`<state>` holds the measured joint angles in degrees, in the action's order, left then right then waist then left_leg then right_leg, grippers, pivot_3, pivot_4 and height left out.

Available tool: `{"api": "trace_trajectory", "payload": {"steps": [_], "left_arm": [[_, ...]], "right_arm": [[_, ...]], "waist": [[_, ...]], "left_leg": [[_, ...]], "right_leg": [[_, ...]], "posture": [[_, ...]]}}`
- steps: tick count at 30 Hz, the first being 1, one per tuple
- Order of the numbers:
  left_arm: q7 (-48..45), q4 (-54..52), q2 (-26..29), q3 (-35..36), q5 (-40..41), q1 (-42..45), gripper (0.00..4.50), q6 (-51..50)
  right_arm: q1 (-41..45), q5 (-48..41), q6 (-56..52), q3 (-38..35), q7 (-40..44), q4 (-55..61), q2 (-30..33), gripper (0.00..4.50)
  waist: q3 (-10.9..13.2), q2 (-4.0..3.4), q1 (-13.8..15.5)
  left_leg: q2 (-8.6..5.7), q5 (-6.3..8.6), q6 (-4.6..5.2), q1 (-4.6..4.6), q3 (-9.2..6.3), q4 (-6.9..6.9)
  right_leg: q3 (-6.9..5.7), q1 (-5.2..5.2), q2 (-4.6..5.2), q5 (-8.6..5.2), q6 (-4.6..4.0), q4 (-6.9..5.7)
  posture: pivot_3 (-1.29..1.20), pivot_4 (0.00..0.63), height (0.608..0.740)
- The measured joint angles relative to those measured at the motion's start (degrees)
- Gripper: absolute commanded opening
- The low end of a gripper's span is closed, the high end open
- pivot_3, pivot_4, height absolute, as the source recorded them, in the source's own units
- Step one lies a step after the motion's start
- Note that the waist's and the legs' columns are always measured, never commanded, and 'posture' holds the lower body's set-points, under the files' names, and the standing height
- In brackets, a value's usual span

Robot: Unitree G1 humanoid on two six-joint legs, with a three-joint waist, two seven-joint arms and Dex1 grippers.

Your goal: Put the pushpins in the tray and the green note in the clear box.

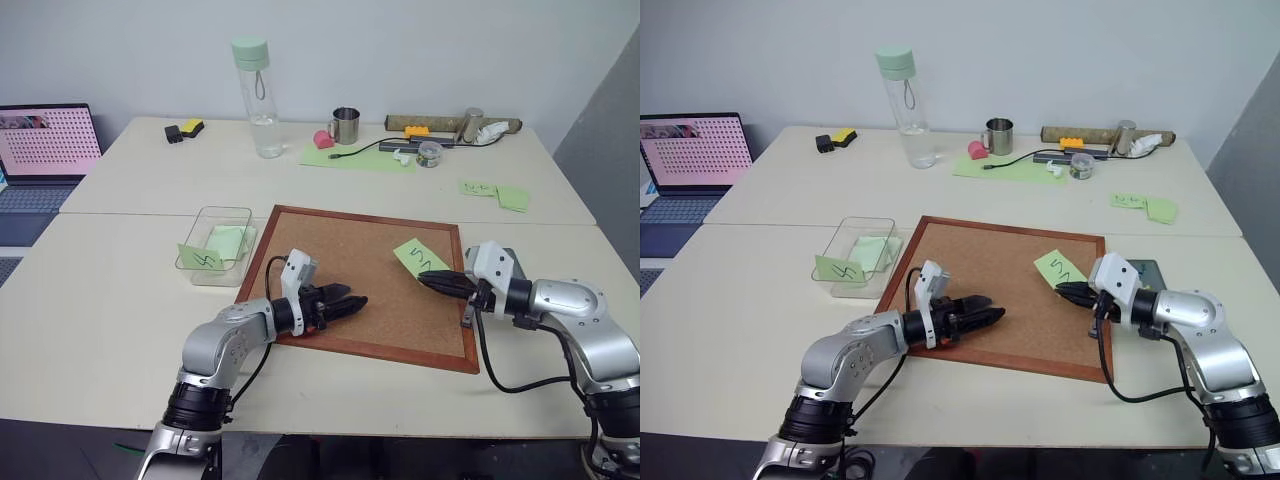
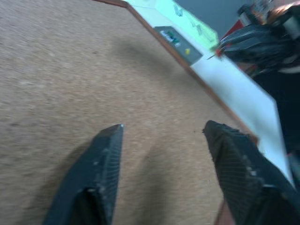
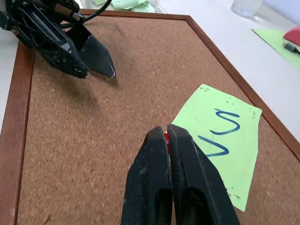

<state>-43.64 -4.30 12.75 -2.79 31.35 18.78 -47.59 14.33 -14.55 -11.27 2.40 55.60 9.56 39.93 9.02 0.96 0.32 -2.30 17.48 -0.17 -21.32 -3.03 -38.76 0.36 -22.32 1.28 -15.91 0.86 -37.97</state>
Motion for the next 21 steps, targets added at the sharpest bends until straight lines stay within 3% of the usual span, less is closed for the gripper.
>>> {"api": "trace_trajectory", "payload": {"steps": [4, 11, 21], "left_arm": [[5.9, 1.1, -7.0, 4.7, 4.4, 2.3, 4.42, -2.4], [10.9, 3.4, -13.9, 9.9, 11.7, 6.5, 4.42, -5.7], [10.5, 8.3, -16.5, 5.9, 11.1, 8.1, 4.42, -2.9]], "right_arm": [[0.5, 1.0, 2.0, 0.2, -0.5, 0.3, 0.0, 0.0], [1.2, 2.4, 3.5, 1.0, -0.5, 2.1, 0.1, 0.0], [2.2, 2.4, 2.7, 1.7, -0.5, 5.0, -0.3, 0.0]], "waist": [[0.0, 0.05, 0.2], [0.0, 0.08, 0.3], [0.1, 0.09, 0.5]], "left_leg": [[0.0, -0.01, -0.02, -0.04, -0.03, -0.06], [-0.01, -0.13, -0.24, -0.05, -0.03, -0.05], [-0.03, -0.14, -0.26, -0.04, -0.04, -0.06]], "right_leg": [[-0.04, 0.0, 0.0, 0.01, 0.02, 0.0], [-0.06, 0.0, 0.0, 0.01, 0.02, 0.0], [-0.06, 0.01, 0.0, 0.01, 0.02, 0.01]], "posture": [[0.0, 0.15, 0.74], [0.0, 0.15, 0.74], [0.0, 0.15, 0.74]]}}
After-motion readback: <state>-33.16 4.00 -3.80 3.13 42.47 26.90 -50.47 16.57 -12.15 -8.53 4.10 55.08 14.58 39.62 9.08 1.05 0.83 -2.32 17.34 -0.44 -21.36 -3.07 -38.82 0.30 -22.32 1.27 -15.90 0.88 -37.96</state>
